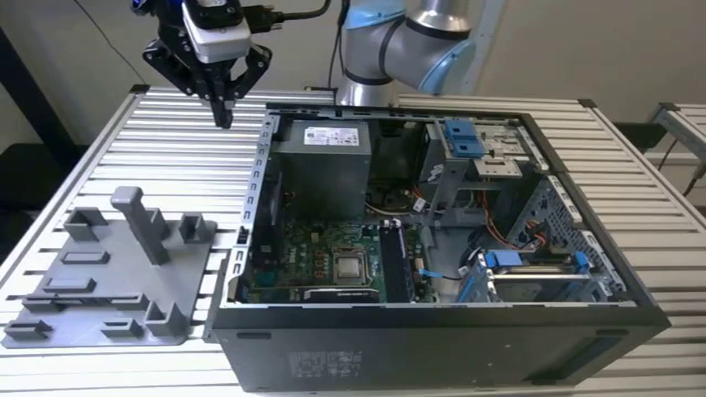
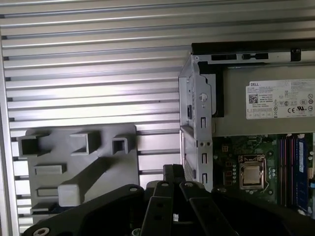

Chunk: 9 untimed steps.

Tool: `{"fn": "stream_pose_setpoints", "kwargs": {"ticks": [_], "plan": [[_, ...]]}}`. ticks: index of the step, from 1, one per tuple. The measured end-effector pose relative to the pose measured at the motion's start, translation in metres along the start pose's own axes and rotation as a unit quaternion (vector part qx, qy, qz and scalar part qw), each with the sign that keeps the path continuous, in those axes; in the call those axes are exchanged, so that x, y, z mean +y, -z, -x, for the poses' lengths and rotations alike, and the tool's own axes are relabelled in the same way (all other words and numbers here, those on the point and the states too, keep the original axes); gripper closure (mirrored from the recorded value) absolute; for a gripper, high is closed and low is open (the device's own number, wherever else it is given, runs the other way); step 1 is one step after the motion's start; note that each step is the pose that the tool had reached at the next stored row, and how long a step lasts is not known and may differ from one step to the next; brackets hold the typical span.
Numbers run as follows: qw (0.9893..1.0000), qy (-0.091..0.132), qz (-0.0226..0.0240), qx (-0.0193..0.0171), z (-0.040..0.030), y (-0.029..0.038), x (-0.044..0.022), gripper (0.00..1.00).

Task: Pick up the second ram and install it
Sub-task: 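Reach for the second ram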

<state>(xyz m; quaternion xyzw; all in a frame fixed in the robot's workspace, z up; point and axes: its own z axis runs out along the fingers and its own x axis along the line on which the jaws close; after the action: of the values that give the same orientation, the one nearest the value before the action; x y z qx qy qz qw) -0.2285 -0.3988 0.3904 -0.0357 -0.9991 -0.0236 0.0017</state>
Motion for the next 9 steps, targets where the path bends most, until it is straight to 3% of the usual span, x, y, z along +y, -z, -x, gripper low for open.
{"fn": "stream_pose_setpoints", "kwargs": {"ticks": [9], "plan": [[1.0000, 0.000, 0.0000, 0.0001, -0.0236, -0.0001, -0.0017, 0.89]]}}
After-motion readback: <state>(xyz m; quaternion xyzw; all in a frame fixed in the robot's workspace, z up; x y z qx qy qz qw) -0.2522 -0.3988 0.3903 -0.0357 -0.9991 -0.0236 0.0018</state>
